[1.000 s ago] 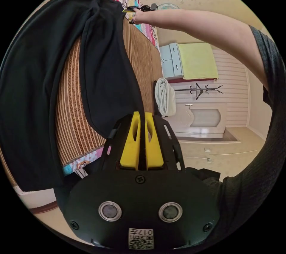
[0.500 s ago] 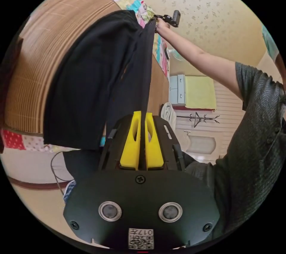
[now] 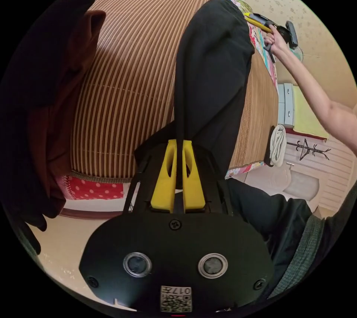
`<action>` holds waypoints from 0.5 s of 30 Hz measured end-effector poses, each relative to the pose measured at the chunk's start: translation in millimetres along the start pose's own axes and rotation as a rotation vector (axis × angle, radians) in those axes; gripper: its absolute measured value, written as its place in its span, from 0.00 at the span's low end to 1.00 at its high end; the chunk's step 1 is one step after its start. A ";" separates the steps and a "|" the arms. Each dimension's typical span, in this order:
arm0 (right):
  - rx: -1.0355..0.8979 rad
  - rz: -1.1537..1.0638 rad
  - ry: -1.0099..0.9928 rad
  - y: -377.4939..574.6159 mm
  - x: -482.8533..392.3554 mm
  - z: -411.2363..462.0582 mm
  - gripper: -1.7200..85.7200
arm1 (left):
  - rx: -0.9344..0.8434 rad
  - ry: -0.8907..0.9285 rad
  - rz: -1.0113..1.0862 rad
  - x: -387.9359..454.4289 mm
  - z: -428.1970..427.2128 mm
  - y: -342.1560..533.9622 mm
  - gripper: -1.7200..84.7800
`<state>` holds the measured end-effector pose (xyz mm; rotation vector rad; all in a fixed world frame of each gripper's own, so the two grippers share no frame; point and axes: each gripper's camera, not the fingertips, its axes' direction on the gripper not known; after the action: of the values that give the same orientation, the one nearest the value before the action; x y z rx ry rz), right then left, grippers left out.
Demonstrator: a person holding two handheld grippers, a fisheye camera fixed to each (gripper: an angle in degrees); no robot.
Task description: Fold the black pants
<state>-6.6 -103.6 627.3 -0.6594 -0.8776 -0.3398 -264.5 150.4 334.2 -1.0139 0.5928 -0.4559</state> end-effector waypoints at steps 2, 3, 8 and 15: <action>-0.098 0.019 -0.080 64.4 10.8 4.4 0.11 | -0.013 -0.009 0.006 6.1 -4.7 -0.3 0.02; -0.138 0.071 -0.138 106.2 16.8 10.1 0.11 | -0.024 -0.019 0.015 10.7 -7.7 -0.6 0.02; -0.191 0.224 -0.309 230.0 6.5 46.0 0.14 | -0.067 -0.067 0.054 29.5 -18.3 -0.8 0.02; -0.014 0.397 -0.464 291.7 -17.3 60.7 0.14 | -0.080 -0.107 0.077 53.9 -41.8 14.7 0.02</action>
<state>101.0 156.4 527.7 -0.9252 -1.1544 0.1741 -249.7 97.3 291.4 -1.0810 0.5555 -0.3104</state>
